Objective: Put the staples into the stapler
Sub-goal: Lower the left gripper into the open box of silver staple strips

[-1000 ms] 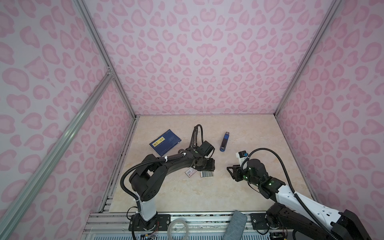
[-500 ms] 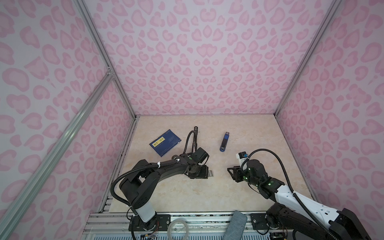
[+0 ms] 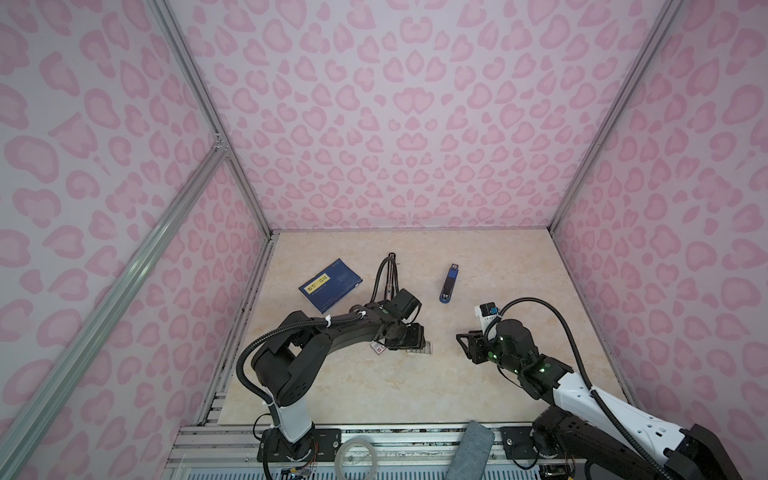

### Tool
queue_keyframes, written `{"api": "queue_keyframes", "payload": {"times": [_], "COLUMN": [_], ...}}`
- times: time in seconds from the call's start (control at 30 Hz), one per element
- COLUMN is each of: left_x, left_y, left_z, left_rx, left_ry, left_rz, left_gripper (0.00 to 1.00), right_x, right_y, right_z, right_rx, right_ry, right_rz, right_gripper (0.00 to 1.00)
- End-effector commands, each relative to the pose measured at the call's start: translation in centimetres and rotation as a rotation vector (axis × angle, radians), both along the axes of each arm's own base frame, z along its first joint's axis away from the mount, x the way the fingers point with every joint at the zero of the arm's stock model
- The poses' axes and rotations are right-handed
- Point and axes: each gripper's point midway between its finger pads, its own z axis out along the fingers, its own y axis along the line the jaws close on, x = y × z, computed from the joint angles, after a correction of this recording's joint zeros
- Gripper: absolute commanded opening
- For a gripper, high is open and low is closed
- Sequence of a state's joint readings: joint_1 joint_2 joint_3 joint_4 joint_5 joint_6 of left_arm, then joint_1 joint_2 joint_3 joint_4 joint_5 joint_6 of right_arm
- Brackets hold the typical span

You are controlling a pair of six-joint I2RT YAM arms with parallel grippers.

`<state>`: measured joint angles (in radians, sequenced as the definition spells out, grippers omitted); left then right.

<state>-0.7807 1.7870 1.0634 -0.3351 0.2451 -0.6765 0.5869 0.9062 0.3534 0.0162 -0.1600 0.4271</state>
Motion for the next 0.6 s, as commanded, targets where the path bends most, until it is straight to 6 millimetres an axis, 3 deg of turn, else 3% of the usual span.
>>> {"api": "queue_keyframes", "payload": {"times": [0.0, 0.17, 0.33, 0.57], "left_x": [0.9, 1.6, 1.6, -0.8], "left_y": [-1.4, -2.3, -1.1, 0.6], "left_z": [0.6, 0.8, 1.9, 2.0], "left_rx": [-0.039, -0.040, 0.008, 0.155], "left_ry": [-0.026, -0.030, -0.074, -0.124], "left_rz": [-0.037, -0.066, -0.065, -0.184], "left_gripper": [0.63, 0.62, 0.59, 0.40], "right_x": [0.0, -0.1, -0.1, 0.3], "right_y": [-0.3, -0.7, -1.1, -1.0], "right_z": [-0.1, -0.1, 0.1, 0.3], "right_rx": [-0.007, -0.013, -0.015, -0.009], "right_ry": [0.000, 0.000, -0.007, -0.010], "right_rz": [-0.011, -0.022, -0.034, -0.034], "right_gripper": [0.50, 0.50, 0.50, 0.50]}}
